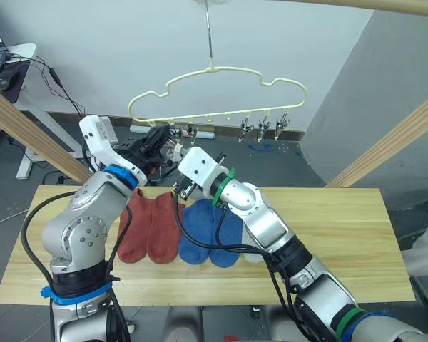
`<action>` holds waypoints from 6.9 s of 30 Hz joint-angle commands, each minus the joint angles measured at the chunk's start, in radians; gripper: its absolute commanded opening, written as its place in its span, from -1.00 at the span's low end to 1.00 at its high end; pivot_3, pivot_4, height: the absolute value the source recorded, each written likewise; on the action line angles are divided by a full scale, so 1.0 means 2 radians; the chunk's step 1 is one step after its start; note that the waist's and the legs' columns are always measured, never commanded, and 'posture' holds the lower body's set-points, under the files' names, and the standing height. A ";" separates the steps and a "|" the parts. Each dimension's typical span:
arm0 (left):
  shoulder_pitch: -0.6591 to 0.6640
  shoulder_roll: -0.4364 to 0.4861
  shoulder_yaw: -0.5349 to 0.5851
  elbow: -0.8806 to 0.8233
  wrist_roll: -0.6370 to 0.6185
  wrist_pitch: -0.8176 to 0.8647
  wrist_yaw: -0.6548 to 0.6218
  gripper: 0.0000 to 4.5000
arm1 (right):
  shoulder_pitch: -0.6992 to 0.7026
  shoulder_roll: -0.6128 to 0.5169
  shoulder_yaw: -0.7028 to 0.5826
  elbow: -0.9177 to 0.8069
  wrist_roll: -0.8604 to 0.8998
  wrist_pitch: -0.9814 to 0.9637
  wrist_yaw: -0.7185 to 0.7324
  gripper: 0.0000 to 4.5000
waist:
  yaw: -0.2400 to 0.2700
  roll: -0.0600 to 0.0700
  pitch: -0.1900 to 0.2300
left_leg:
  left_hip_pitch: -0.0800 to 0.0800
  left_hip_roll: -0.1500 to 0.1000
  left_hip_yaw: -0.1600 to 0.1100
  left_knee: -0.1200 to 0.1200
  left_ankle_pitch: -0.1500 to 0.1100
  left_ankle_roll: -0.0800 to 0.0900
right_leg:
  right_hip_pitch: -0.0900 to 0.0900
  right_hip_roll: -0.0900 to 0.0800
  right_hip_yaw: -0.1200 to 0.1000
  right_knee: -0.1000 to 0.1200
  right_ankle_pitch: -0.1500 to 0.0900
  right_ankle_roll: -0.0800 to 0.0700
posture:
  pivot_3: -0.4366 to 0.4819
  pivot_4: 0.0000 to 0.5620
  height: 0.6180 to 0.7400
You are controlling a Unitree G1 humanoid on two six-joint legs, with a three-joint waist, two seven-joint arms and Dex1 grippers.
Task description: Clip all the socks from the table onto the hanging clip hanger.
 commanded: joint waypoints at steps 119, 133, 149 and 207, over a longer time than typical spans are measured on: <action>0.039 -0.027 -0.085 0.048 0.268 -0.269 -0.086 -0.94 | 0.200 -0.151 -0.099 -0.031 0.092 0.118 0.039 -0.85 | -0.001 0.000 0.001 | 0.001 0.000 0.001 0.000 -0.001 0.002 | 0.001 0.002 0.001 0.000 0.000 0.000 | -0.06 0.25 0.92; 0.015 0.008 -0.052 0.020 0.161 -0.160 -0.121 -0.94 | 0.172 -0.179 -0.036 -0.212 0.067 0.062 0.096 -1.00 | -0.005 0.001 0.002 | 0.001 0.000 0.001 0.000 -0.001 0.002 | 0.000 0.003 0.001 0.000 -0.001 0.001 | -0.10 0.27 0.92; -0.027 0.012 -0.019 -0.016 0.034 -0.016 -0.071 -0.94 | 0.050 -0.052 -0.002 -0.092 0.015 -0.027 0.018 -1.00 | -0.004 0.001 0.004 | 0.000 0.000 0.001 0.000 0.000 -0.001 | 0.000 0.001 0.001 0.000 0.000 0.000 | -0.08 0.21 0.92; 0.054 0.078 -0.059 -0.068 0.064 -0.064 -0.091 0.15 | 0.065 -0.064 -0.025 -0.129 0.042 -0.011 0.072 -0.27 | 0.001 0.001 0.004 | 0.000 0.000 0.000 0.000 0.000 -0.001 | 0.000 0.000 0.000 0.000 0.000 0.000 | -0.07 0.21 0.92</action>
